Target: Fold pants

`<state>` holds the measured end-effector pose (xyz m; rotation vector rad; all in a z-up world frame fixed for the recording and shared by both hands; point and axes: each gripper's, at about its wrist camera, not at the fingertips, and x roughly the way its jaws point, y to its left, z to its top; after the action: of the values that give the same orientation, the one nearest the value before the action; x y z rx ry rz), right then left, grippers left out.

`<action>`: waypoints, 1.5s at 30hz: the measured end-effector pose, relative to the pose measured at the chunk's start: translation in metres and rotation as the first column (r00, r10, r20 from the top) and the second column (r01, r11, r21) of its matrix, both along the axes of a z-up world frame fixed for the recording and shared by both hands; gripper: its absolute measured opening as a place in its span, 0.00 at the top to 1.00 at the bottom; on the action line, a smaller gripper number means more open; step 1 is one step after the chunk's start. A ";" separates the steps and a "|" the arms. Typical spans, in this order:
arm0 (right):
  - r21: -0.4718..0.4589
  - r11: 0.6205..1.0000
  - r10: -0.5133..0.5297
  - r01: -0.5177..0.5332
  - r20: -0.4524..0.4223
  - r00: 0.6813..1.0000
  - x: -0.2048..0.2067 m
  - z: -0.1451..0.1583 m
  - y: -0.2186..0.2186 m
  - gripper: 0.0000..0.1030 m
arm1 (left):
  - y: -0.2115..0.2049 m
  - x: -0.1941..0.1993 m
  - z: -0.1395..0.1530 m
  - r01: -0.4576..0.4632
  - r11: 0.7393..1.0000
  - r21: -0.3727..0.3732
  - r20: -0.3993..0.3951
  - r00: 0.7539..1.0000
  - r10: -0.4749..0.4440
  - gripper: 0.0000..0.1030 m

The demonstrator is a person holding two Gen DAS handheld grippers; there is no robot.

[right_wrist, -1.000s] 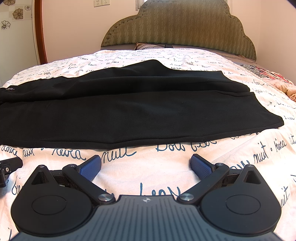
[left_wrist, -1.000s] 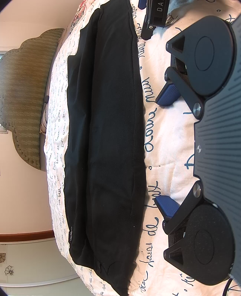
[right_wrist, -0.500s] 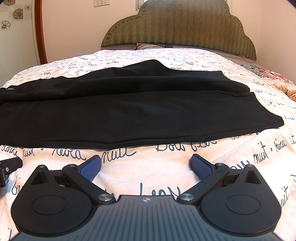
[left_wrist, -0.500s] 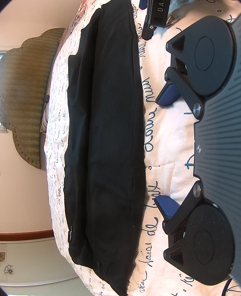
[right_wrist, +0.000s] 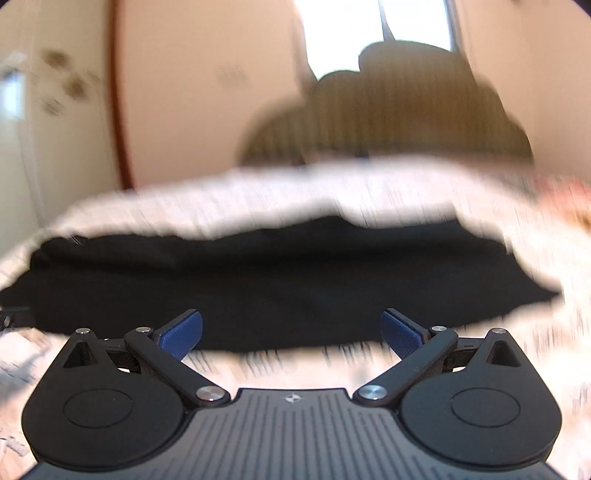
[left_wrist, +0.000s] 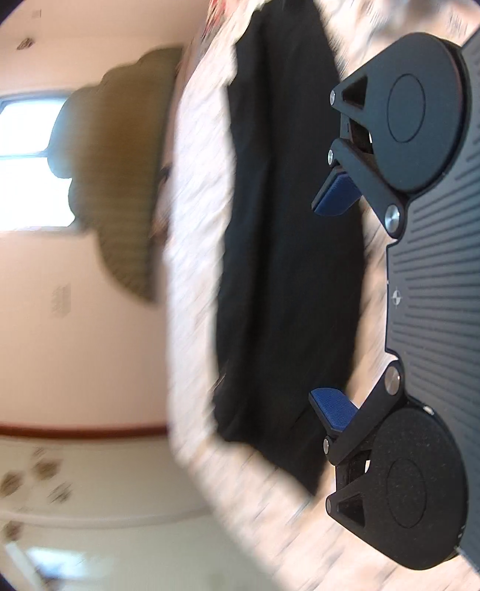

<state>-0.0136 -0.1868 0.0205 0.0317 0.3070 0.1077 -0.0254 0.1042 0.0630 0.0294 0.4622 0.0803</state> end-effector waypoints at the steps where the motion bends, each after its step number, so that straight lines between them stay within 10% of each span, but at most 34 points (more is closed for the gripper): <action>1: -0.035 0.999 0.035 -0.033 0.039 0.999 -0.001 0.004 0.005 0.00 | 0.012 0.005 0.007 -0.034 0.999 0.025 0.020 0.999 0.034 0.02; 7: -0.151 0.980 0.142 -0.131 0.068 0.988 0.015 0.012 0.037 0.00 | 0.086 0.070 0.044 -0.133 0.991 0.001 0.033 0.991 0.133 0.01; 13: -0.202 0.963 0.176 -0.177 -0.023 0.984 0.044 -0.012 0.064 0.00 | 0.151 0.180 0.037 -0.031 0.966 -0.256 -0.134 0.991 -0.004 0.01; 25: -0.100 0.979 0.163 -0.178 -0.144 0.976 0.068 -0.037 0.060 0.00 | 0.214 0.328 -0.041 -0.129 0.846 -0.518 -0.456 0.878 -0.144 0.02; 30: -0.101 0.979 0.159 -0.176 -0.157 0.975 0.067 -0.038 0.061 0.00 | 0.204 0.353 -0.040 -0.081 0.870 -0.487 -0.457 0.872 -0.174 0.05; 35: -0.089 0.979 0.167 -0.185 -0.182 0.969 0.070 -0.039 0.060 0.00 | 0.191 0.357 -0.033 -0.032 0.943 -0.330 -0.448 0.885 -0.127 0.57; 38: -0.060 0.980 0.174 -0.190 -0.199 0.964 0.072 -0.040 0.056 0.00 | 0.186 0.354 -0.028 0.016 0.958 -0.286 -0.428 0.892 -0.143 0.69; 45: -0.002 0.948 0.315 -0.318 -0.137 0.939 0.077 -0.012 0.046 0.00 | 0.163 0.318 0.011 0.088 0.986 -0.139 -0.249 0.961 -0.121 0.76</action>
<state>0.0633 -0.1406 0.0086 -0.0346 0.4482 0.4234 0.2923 0.2669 0.0745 -0.0611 0.7238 -0.0582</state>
